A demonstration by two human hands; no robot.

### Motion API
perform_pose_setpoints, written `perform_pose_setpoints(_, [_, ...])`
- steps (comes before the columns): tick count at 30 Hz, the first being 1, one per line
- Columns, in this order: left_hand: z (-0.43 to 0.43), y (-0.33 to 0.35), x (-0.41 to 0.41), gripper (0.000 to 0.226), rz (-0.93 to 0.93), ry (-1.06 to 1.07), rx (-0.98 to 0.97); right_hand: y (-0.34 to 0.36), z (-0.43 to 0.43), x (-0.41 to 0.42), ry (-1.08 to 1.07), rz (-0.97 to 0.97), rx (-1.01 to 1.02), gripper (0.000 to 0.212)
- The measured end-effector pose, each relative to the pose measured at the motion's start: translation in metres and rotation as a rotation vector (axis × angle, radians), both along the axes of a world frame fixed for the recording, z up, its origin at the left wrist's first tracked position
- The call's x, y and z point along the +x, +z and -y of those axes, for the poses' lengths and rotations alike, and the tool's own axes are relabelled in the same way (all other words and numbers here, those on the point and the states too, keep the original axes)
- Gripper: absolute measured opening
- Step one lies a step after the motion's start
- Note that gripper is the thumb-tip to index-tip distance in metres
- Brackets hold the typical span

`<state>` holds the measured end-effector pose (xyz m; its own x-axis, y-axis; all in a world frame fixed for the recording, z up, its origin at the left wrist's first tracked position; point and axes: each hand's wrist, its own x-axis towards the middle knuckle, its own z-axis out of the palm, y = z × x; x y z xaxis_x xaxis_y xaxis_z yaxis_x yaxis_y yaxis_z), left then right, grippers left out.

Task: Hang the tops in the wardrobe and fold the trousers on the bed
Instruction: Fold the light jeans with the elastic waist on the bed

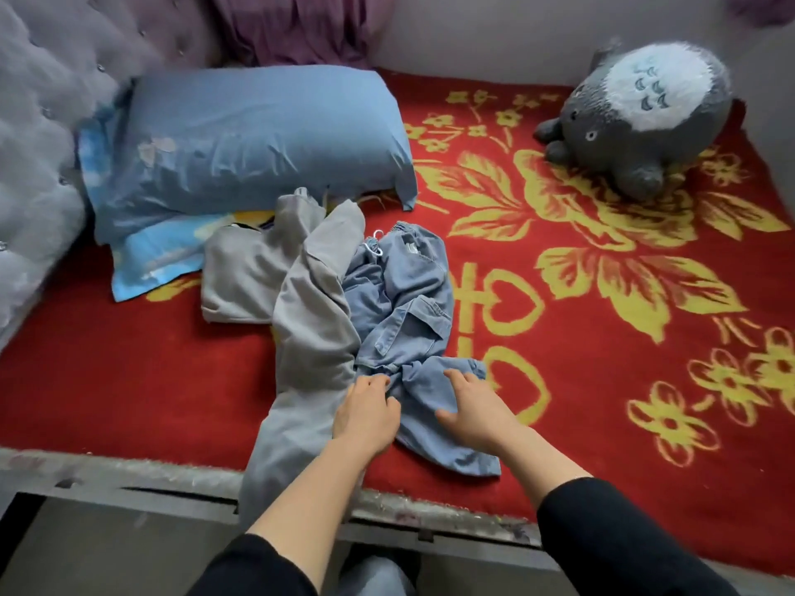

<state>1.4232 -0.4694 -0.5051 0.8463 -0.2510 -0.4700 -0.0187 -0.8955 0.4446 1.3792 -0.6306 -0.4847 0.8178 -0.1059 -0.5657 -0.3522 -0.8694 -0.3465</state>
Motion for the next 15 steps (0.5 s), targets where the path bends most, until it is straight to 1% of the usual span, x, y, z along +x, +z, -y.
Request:
perform_pose_setpoints(4, [0.011, -0.046, 0.056, 0.037, -0.059, -0.004, 0.035, -0.036, 0.013, 0.051, -0.028, -0.081, 0.032, 0.068])
perform_pose_setpoints(7, [0.020, -0.074, 0.088, 0.039, -0.070, 0.009, 0.043, -0.063, 0.022, 0.075, -0.050, -0.118, 0.067, 0.067])
perform_pose_setpoints(10, [0.029, -0.103, 0.112, 0.042, -0.057, 0.046, 0.035, -0.093, 0.031, 0.093, -0.034, -0.146, 0.057, 0.063])
perform_pose_setpoints(12, [0.032, -0.123, 0.119, 0.051, -0.088, 0.042, 0.059, -0.113, 0.033, 0.100, -0.025, -0.161, 0.048, 0.066])
perform_pose_setpoints(15, [0.033, -0.144, 0.117, 0.070, -0.120, 0.036, 0.074, -0.144, 0.030, 0.100, 0.011, -0.202, 0.031, 0.084])
